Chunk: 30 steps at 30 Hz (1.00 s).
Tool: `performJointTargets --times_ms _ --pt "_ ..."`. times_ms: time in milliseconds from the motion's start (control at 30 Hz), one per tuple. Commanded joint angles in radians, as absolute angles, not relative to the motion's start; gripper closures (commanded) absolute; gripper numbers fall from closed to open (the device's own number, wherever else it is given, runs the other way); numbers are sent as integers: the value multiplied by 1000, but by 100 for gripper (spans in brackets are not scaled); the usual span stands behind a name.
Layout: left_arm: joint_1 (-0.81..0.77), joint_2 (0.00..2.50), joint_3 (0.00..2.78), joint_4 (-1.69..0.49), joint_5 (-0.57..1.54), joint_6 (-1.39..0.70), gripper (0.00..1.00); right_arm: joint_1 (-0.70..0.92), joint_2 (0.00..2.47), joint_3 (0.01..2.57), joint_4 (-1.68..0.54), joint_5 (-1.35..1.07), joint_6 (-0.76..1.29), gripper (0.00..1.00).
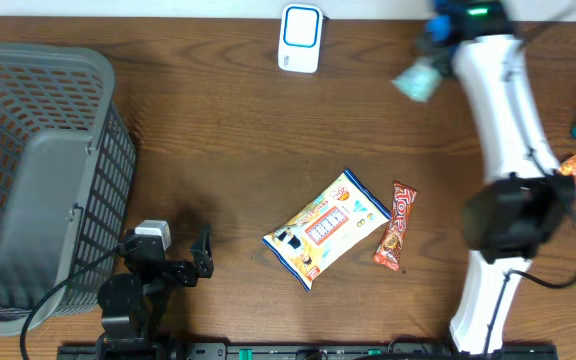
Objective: Scan the item barcode
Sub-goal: 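Carry the wipes pack to the right side and release it, then reach the right gripper to the centre and grasp the orange TOP bar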
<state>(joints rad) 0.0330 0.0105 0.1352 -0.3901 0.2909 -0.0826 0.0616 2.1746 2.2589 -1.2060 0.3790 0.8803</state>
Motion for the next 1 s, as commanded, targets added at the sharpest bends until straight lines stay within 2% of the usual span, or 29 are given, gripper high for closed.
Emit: performJointTargets --times_ms 0,133,167,300,333,367,467,600,867,967 --pt "39 6 120 -409 303 -91 0 -101 2202 2203 -1238 522 842 99" --pt "39 6 120 -409 303 -91 0 -271 2211 2011 -1090 517 756 99" --pt "39 6 120 -409 303 -91 0 -292 2211 1987 -1068 516 727 93" --pt "39 6 120 -409 303 -91 0 -322 2202 1985 -1047 506 698 35" --pt "39 6 120 -409 303 -91 0 -321 2189 1997 -1048 506 688 13" --pt "39 6 120 -409 303 -91 0 -319 2179 2005 -1047 506 677 1" --pt "39 6 120 -409 303 -91 0 -297 2104 2035 -1065 470 671 1" --pt "39 6 120 -409 303 -91 0 -207 1958 2035 -1181 216 664 1" --pt "39 6 120 -409 303 -91 0 2 1849 2032 -1581 173 817 1" --pt "39 6 120 -409 303 -91 0 131 1850 1954 -1626 182 814 1"
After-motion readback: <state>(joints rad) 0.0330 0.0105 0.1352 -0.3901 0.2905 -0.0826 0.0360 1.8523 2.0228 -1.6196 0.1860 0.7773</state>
